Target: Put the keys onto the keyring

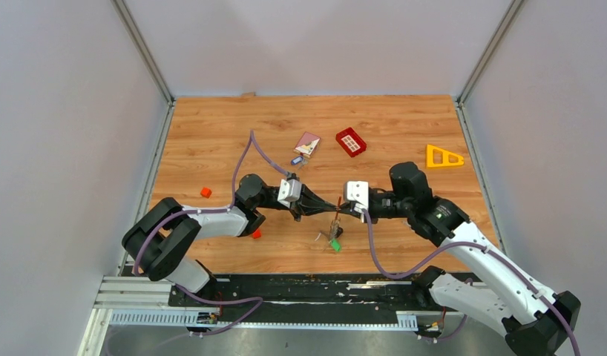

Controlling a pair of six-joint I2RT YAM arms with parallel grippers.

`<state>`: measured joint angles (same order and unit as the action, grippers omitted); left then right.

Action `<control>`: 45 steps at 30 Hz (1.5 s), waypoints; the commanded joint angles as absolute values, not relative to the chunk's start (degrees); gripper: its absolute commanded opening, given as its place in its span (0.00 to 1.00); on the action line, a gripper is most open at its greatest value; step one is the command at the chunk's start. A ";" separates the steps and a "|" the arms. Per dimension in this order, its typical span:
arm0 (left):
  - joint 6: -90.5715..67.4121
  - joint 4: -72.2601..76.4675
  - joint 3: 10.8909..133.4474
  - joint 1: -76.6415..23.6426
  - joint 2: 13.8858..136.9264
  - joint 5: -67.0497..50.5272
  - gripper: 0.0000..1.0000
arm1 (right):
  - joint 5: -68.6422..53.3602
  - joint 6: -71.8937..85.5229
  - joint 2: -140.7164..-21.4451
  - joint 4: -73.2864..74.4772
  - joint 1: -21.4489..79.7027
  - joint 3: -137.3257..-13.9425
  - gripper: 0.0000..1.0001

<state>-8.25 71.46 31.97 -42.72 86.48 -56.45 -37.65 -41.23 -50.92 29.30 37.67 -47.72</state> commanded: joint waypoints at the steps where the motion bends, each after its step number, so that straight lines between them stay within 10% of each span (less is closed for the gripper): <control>1: -8.22 74.40 32.02 -42.55 86.04 -56.54 0.00 | -39.03 -40.89 -51.33 27.25 37.47 -48.77 0.10; 26: -5.83 70.58 32.17 -42.46 86.04 -55.96 0.00 | -35.02 -40.08 -52.99 26.46 37.37 -49.81 0.00; 36: -2.18 62.00 33.10 -35.44 81.15 -48.64 0.65 | -31.97 -39.65 -48.96 29.57 32.95 -48.60 0.00; 45: 12.36 8.28 53.93 -34.69 85.13 -16.60 0.71 | -31.55 -37.56 -49.34 29.88 31.31 -48.60 0.00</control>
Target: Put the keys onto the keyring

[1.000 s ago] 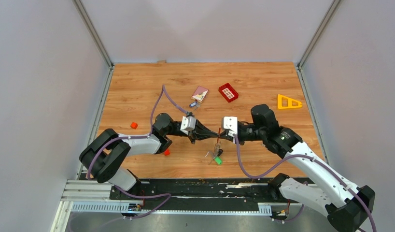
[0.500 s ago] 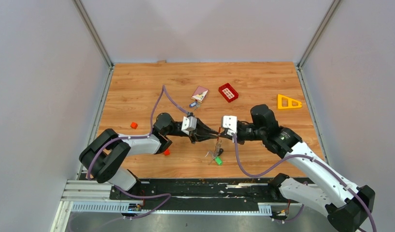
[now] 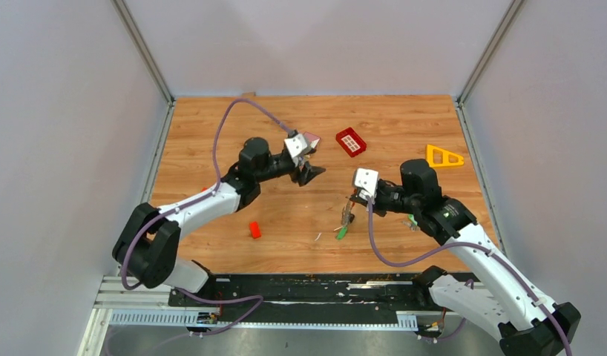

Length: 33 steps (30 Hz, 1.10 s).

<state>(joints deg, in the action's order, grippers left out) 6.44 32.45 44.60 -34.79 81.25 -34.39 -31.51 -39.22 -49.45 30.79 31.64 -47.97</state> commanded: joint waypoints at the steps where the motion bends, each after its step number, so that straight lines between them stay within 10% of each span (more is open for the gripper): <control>1: 11.62 5.52 56.15 -34.71 86.75 -14.60 0.71 | -31.62 -37.50 -49.66 29.76 31.36 -48.56 0.00; 33: -9.80 -18.22 91.50 -29.98 122.48 -3.68 0.53 | -31.96 -37.40 -49.51 29.41 30.82 -46.57 0.00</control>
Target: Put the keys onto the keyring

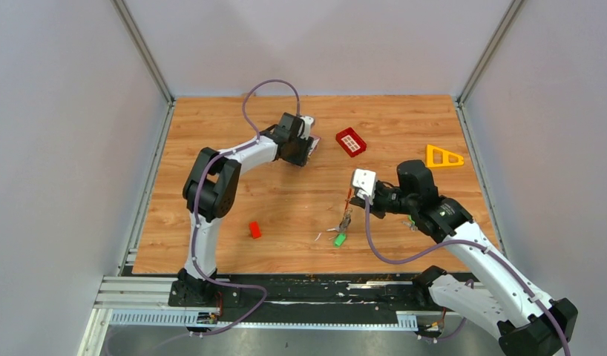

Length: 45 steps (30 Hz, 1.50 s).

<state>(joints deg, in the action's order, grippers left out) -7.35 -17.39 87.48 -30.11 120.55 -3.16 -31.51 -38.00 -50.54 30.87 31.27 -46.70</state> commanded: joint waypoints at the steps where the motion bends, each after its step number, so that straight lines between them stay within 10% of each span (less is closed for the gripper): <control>1: -9.84 -18.38 92.11 -29.97 123.02 -3.72 0.53 | -32.02 -37.37 -49.50 29.40 30.71 -46.58 0.00; 45: 9.96 -19.06 75.32 -30.12 106.60 -21.60 0.00 | -33.91 -37.87 -50.04 29.88 30.66 -46.36 0.00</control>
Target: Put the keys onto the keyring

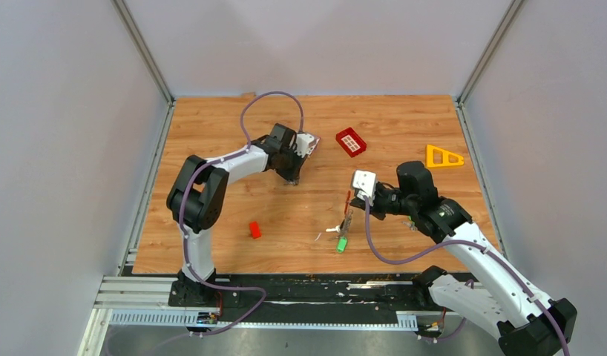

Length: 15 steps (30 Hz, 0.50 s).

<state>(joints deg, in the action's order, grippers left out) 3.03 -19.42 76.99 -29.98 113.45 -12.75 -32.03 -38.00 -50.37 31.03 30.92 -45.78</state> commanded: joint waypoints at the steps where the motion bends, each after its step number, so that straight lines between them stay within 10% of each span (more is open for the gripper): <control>1: 11.76 -19.33 75.03 -30.14 105.54 -23.46 0.00 | -33.95 -37.88 -50.13 29.88 30.61 -46.44 0.00; 15: 42.76 -33.97 73.27 -34.73 101.17 -27.08 0.00 | -34.43 -38.22 -50.89 29.88 30.63 -46.67 0.00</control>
